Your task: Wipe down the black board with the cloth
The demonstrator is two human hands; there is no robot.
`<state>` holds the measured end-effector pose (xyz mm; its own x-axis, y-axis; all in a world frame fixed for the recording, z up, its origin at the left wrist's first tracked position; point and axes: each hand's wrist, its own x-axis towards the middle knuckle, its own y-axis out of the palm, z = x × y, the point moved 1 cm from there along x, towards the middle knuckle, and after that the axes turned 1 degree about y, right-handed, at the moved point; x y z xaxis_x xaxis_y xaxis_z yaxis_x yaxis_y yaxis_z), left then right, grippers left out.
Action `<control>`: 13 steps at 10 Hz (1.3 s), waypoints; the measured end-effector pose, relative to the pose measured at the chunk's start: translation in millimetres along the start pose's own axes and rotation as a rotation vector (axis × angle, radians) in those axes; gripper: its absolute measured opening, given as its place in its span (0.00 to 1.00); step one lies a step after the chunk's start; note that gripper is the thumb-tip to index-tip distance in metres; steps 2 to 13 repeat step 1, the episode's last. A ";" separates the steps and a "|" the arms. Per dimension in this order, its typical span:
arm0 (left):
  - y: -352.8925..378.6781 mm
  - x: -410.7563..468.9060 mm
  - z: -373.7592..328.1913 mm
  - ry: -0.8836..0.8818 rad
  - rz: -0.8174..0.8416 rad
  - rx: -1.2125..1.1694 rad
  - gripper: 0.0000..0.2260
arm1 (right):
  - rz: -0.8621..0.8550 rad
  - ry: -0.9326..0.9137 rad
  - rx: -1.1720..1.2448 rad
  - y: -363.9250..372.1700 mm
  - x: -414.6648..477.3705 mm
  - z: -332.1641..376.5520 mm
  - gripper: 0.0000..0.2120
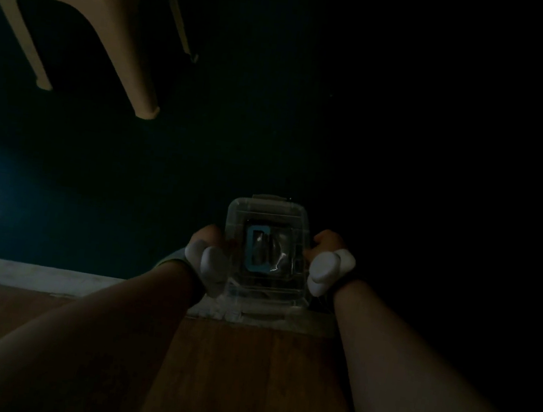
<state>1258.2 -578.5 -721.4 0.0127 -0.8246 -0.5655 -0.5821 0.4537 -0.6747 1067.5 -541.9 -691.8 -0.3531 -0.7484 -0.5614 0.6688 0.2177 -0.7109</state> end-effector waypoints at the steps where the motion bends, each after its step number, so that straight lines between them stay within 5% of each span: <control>1: -13.8 -0.4 -2.1 0.022 -0.007 0.036 0.28 | -0.075 -0.031 0.056 -4.5 -7.3 6.9 0.21; 13: -13.8 -0.4 -2.1 0.022 -0.007 0.036 0.28 | -0.075 -0.031 0.056 -4.5 -7.3 6.9 0.21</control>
